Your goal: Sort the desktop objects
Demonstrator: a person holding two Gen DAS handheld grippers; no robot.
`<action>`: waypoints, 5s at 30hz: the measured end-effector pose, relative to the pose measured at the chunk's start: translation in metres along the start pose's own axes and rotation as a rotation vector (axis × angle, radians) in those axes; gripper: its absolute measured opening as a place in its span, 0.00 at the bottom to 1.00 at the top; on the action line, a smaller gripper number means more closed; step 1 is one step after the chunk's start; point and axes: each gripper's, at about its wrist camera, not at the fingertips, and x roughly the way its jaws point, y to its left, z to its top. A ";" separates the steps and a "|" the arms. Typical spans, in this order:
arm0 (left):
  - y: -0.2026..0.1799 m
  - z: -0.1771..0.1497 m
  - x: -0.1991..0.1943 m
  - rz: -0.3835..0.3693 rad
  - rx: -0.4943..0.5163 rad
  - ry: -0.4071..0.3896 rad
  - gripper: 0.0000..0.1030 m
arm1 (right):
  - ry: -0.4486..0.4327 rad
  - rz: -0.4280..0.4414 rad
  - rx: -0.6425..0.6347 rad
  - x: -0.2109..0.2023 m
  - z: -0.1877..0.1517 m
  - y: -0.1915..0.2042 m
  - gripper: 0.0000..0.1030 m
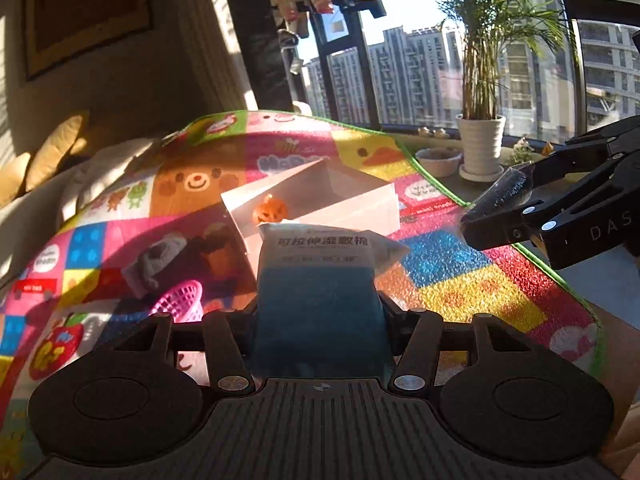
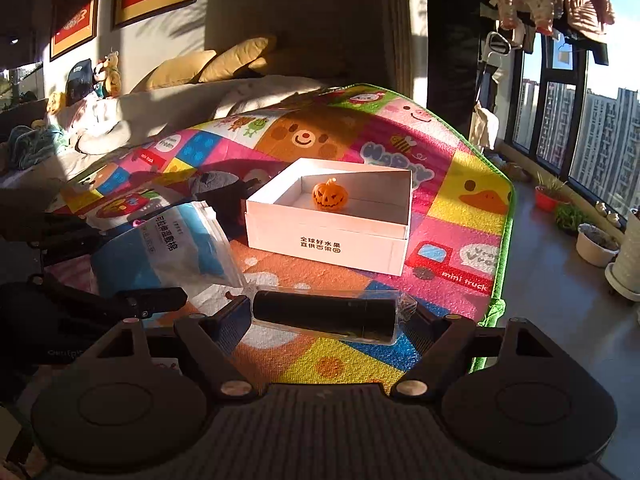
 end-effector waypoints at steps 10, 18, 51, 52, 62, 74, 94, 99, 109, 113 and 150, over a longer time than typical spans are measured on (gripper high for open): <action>0.032 0.076 0.051 0.038 -0.057 -0.105 0.58 | -0.158 0.013 0.057 0.010 0.099 -0.032 0.79; 0.069 0.124 0.155 -0.008 -0.086 -0.029 0.94 | -0.056 0.051 0.173 0.120 0.183 -0.077 0.85; 0.118 -0.044 0.045 0.276 -0.332 0.225 1.00 | 0.206 -0.035 -0.064 0.254 0.109 0.001 0.39; 0.119 -0.039 0.047 0.280 -0.332 0.228 1.00 | 0.185 -0.006 -0.068 0.244 0.110 0.000 0.40; 0.164 0.005 0.080 0.312 -0.262 0.118 1.00 | 0.056 0.213 -0.039 0.156 0.092 0.032 0.66; 0.220 -0.047 0.048 0.352 -0.416 0.153 1.00 | 0.299 0.270 0.062 0.246 0.068 0.133 0.10; 0.187 0.022 0.206 0.247 -0.456 0.181 1.00 | 0.274 -0.018 0.278 0.128 0.004 -0.071 0.19; 0.186 0.027 0.222 0.256 -0.446 0.245 1.00 | 0.262 0.008 0.317 0.131 -0.003 -0.068 0.32; 0.173 0.025 0.166 0.246 -0.370 0.194 0.51 | 0.176 -0.017 0.256 0.105 0.007 -0.056 0.53; 0.146 0.024 0.113 0.197 -0.318 0.101 0.38 | 0.169 -0.006 0.239 0.101 0.008 -0.049 0.57; 0.219 -0.060 0.033 0.349 -0.698 0.163 1.00 | -0.004 0.315 -0.228 0.150 0.073 0.131 0.83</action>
